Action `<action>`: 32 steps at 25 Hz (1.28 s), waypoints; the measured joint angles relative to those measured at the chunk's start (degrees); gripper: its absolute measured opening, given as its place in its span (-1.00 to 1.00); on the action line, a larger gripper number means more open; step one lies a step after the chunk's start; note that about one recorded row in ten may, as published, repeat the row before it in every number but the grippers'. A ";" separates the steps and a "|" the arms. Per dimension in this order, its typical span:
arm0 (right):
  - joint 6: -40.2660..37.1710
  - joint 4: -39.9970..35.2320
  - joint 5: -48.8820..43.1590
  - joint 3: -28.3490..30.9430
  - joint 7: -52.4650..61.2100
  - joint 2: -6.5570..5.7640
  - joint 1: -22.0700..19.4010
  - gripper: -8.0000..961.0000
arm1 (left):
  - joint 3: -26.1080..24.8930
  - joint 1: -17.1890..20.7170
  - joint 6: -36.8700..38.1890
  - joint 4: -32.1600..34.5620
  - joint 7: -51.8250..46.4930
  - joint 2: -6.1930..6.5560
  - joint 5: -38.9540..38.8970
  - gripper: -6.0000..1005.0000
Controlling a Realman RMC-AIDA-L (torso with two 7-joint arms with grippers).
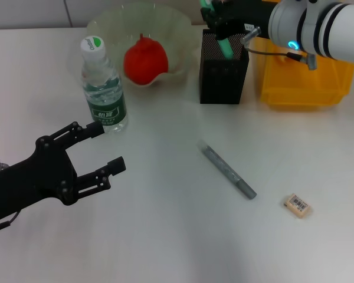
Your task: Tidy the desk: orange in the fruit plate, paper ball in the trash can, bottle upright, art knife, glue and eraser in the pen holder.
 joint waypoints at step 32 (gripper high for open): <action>-73.66 -28.58 -36.30 3.94 32.14 -0.10 2.92 0.50 | 0.20 -0.20 -0.85 0.01 -0.18 0.17 0.53 0.63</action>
